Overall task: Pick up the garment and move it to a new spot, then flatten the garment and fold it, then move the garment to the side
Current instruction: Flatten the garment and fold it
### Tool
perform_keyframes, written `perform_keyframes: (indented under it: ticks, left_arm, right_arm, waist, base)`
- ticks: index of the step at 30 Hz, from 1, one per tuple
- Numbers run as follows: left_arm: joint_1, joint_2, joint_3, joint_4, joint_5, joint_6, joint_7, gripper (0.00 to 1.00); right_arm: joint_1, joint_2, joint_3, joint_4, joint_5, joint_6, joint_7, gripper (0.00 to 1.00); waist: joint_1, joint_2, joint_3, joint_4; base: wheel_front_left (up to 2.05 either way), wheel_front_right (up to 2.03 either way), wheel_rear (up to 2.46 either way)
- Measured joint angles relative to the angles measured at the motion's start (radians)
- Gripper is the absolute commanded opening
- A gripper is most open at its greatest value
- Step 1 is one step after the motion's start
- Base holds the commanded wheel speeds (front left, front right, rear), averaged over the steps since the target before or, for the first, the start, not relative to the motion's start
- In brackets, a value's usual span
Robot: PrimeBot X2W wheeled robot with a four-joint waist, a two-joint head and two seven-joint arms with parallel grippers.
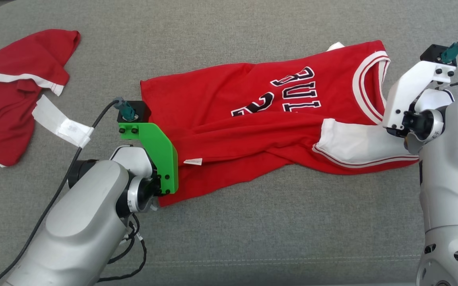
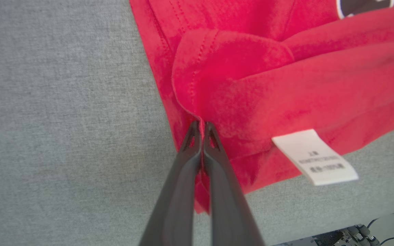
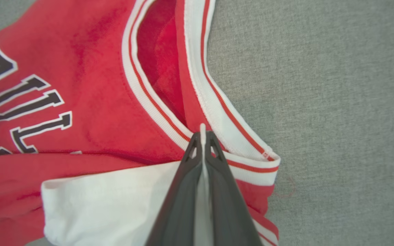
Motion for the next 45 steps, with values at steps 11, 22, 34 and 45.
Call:
perform_keyframes:
  ticks: [11,22,34,45]
  left_arm:
    - [-0.018,-0.003,0.042,0.023,0.023,0.021,-0.135,0.00]
    - [-0.024,-0.049,0.149,0.049,-0.002,0.026,-0.350,0.00]
    - [-0.002,-0.135,0.325,0.053,-0.145,-0.012,-0.530,0.00]
    - [-0.023,-0.160,0.381,0.091,-0.170,-0.037,-0.611,0.00]
  right_arm:
    - [-0.030,0.000,0.013,0.014,0.015,0.000,-0.143,0.00]
    - [-0.025,0.001,0.099,-0.042,0.084,0.000,-0.354,0.00]
    - [-0.007,-0.002,0.163,-0.129,0.216,0.000,-0.579,0.00]
    - [-0.023,-0.049,0.251,-0.128,0.256,0.000,-0.741,0.00]
  waist:
    - [0.0000,0.0000,-0.009,0.001]
    - [0.0000,0.0000,-0.065,0.004]
    - [0.0000,0.0000,-0.167,-0.017]
    - [0.0000,0.0000,-0.275,-0.061]
  base:
    - [0.00,0.00,0.00]
    - [0.00,0.00,0.00]
    - [0.00,0.00,0.00]
    - [0.00,0.00,0.00]
